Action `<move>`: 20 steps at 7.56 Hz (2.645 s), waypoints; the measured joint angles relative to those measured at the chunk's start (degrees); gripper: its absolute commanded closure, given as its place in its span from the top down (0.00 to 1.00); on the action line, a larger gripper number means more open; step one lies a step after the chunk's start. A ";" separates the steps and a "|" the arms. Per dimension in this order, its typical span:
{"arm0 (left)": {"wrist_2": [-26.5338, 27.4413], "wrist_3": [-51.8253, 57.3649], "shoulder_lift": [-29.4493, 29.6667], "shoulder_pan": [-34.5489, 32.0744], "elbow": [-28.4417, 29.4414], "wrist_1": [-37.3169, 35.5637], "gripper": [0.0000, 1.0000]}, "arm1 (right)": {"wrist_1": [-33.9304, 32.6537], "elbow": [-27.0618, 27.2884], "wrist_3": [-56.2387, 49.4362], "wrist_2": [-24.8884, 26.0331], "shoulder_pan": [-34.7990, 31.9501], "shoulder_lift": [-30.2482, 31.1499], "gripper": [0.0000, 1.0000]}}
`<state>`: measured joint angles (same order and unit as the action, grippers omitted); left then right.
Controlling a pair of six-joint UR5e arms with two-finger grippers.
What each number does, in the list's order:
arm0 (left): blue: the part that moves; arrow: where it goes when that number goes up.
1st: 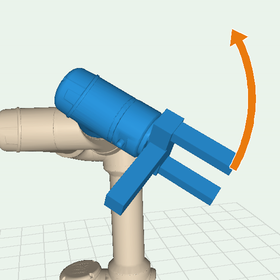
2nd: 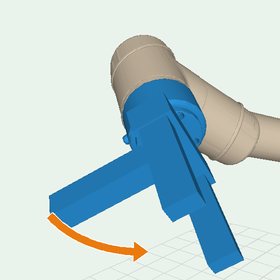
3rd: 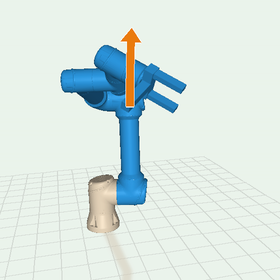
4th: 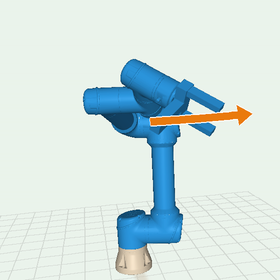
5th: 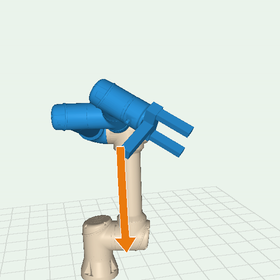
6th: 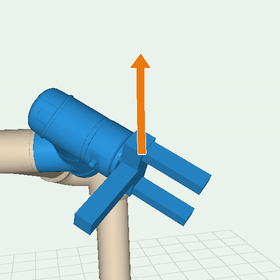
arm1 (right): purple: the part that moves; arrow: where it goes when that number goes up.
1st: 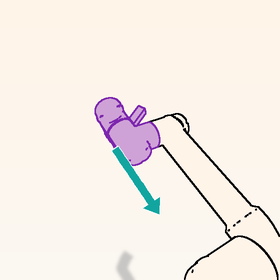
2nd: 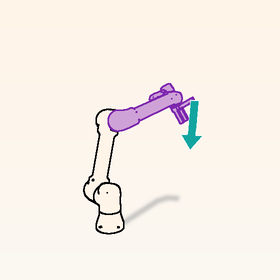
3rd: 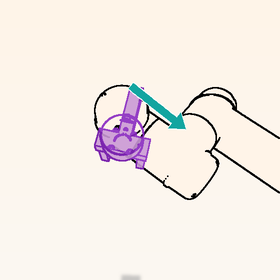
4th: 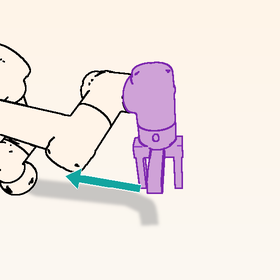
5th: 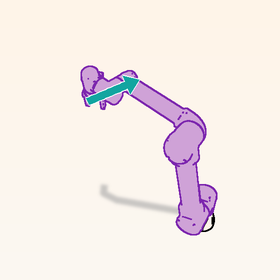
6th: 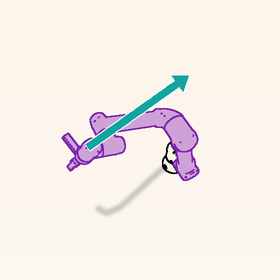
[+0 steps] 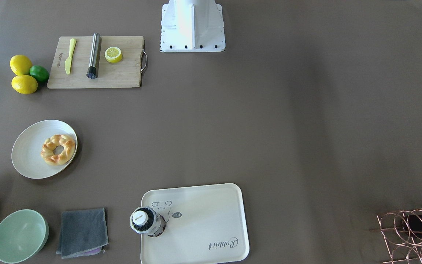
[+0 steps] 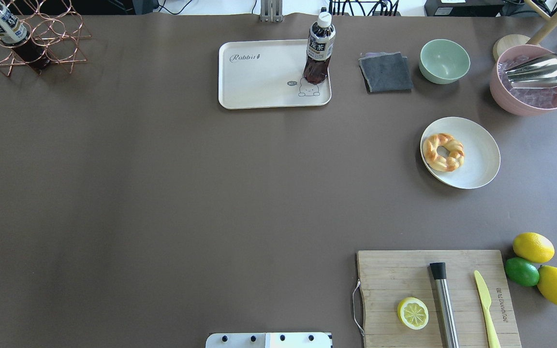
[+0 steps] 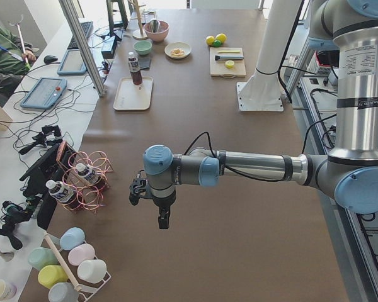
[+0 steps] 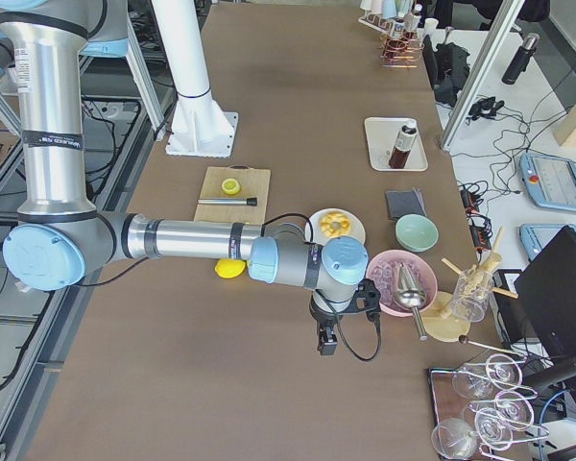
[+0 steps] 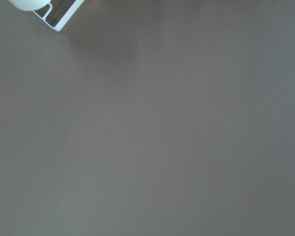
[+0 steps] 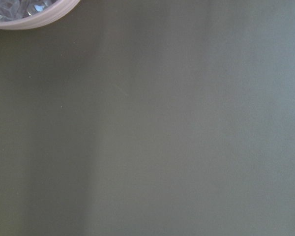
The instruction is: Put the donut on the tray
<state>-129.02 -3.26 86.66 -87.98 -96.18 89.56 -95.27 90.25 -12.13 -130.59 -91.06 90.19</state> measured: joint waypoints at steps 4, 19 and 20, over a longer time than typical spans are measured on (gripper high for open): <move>0.00 0.01 -0.01 0.00 -0.06 0.00 0.99 | 0.00 0.10 0.00 -0.02 0.00 0.23 1.00; 3.83 -3.07 3.24 -0.48 -1.89 6.06 0.99 | 0.16 4.32 0.78 -3.15 3.31 -0.43 1.00; 2.06 -6.21 4.59 -0.41 -1.53 7.18 0.99 | 0.17 5.12 0.88 -3.48 4.43 -0.65 1.00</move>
<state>-126.96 -9.47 91.25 -88.39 -97.71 96.74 -95.10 95.37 -11.25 -134.07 -86.62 89.54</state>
